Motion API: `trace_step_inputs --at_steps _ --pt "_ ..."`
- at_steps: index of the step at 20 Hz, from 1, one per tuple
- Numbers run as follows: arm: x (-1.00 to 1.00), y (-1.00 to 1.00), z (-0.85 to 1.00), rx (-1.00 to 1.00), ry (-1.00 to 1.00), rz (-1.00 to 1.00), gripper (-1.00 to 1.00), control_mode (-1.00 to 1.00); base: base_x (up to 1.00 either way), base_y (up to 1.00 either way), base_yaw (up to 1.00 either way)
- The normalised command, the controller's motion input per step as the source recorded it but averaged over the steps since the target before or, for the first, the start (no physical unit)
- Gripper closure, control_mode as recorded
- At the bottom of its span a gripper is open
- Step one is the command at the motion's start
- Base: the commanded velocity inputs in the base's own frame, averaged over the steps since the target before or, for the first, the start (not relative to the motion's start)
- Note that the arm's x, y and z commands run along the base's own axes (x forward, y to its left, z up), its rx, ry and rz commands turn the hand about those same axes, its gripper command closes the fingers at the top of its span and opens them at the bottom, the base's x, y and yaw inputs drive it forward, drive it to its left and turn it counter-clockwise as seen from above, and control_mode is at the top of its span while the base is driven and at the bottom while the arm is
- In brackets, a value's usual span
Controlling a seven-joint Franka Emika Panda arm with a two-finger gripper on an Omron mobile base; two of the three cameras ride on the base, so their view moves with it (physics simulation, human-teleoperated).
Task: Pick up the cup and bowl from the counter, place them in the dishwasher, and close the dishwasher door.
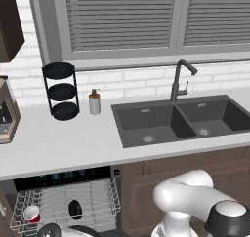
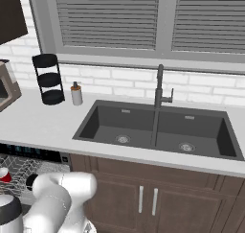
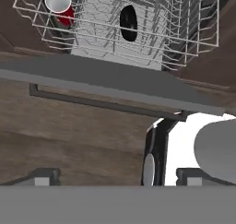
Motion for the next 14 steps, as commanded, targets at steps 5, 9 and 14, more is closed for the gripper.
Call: trace_step_inputs --at_steps 5,9,14 --pt "-0.29 0.28 0.46 -0.93 -0.01 0.48 -1.00 -1.00 0.00 0.00 0.00" --pt "-0.19 0.15 -0.04 -0.81 -0.15 0.58 -1.00 -1.00 0.00 0.00 0.00" --pt "0.00 0.02 -0.47 -0.74 -0.05 0.70 -1.00 -1.00 0.00 0.00 0.00"
